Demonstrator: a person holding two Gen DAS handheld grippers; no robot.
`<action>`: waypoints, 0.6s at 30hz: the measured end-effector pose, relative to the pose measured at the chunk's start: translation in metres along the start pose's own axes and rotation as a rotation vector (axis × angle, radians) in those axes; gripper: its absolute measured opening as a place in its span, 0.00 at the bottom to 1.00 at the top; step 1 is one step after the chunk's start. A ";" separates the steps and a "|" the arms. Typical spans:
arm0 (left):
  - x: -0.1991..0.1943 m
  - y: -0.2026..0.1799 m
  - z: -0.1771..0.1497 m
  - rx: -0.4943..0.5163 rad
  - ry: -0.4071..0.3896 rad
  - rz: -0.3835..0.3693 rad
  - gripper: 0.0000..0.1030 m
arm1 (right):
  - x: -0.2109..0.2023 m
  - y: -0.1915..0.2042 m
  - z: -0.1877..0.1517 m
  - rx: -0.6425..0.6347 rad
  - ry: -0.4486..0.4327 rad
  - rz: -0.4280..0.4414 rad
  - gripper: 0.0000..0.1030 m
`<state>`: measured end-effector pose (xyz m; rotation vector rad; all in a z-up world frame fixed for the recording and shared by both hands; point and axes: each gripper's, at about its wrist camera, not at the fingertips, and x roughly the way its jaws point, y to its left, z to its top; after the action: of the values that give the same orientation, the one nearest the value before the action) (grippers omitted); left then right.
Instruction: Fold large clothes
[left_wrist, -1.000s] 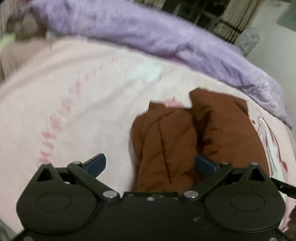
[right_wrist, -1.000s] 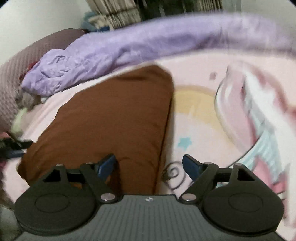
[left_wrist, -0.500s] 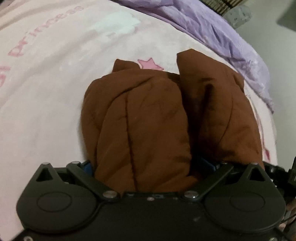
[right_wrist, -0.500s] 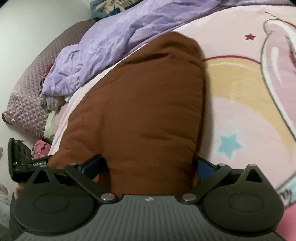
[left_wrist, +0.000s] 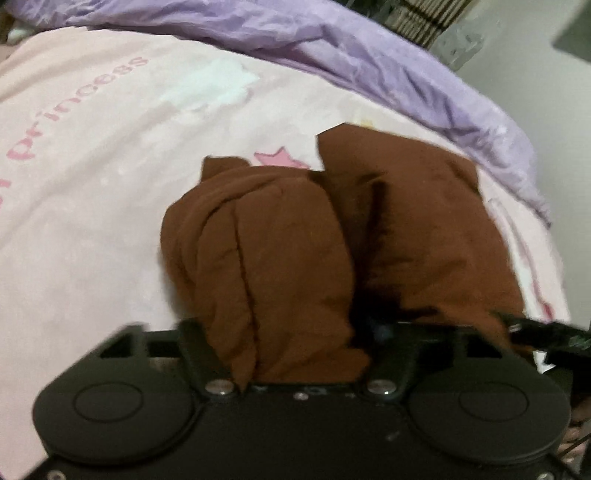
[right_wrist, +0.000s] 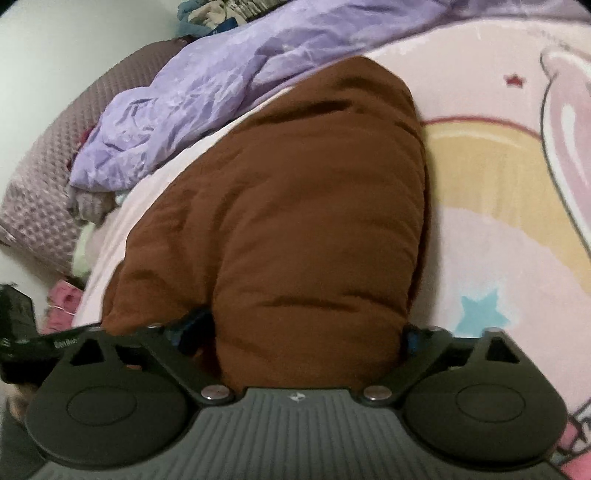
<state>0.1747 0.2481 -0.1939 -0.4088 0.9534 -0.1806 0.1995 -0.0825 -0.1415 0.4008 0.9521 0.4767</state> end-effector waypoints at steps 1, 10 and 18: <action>-0.002 -0.003 -0.001 0.012 -0.010 0.005 0.46 | -0.003 0.004 0.001 -0.016 -0.004 -0.013 0.83; -0.032 -0.027 0.002 0.073 -0.110 0.051 0.21 | -0.033 0.019 0.010 -0.094 -0.016 -0.029 0.54; -0.058 -0.060 0.014 0.089 -0.204 -0.017 0.17 | -0.064 0.021 0.026 -0.069 -0.072 0.007 0.54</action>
<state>0.1546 0.2163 -0.1181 -0.3462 0.7385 -0.1926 0.1857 -0.1040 -0.0736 0.3570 0.8624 0.4967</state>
